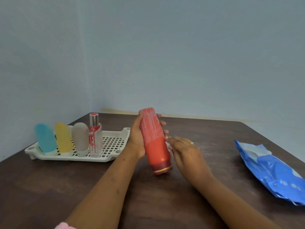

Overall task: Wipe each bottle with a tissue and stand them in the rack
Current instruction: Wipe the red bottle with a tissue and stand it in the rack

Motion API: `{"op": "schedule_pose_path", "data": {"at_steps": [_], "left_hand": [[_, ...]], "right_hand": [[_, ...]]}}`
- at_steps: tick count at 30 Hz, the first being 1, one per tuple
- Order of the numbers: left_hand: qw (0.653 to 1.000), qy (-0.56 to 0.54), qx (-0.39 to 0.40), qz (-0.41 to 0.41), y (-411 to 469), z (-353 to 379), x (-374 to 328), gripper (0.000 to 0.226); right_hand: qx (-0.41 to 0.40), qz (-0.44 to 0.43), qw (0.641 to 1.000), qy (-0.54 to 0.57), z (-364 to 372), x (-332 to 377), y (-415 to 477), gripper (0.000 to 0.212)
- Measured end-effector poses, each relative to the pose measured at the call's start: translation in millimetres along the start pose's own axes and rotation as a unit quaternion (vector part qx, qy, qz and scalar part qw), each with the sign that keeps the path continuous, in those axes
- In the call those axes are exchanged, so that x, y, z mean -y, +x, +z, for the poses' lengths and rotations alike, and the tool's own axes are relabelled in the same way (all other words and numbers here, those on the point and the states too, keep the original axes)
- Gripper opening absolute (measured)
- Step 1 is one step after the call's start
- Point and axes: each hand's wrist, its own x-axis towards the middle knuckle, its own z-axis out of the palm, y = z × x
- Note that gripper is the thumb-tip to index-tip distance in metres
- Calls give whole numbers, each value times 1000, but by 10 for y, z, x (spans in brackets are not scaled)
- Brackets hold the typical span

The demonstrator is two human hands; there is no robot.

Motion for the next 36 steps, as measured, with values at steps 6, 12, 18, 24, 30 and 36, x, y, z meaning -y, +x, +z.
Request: {"op": "schedule_pose_path", "data": {"at_steps": [6,12,18,24,30,36], "left_hand": [[1000,18,-16,3,2,-37,21,61],[999,27,-26,-5,-27,25,44,58],[999,10,-42,-21,-38,46,54,57],[995,3,-99,-24,-33,-46,10,59],[991,-2,-130,-7,-43,-60,-16,56],[994,0,-99,-34,-43,0,-22,58]], "right_hand": [[23,111,980,163,-58,-7,-26,26],[-16,170,951,259,-52,27,-10,21],[-10,178,941,287,-64,22,-11,17],[56,164,943,285,-34,-44,-32,14],[79,160,946,272,-9,-96,-46,16],[52,159,944,283,-34,-69,-62,18]]}}
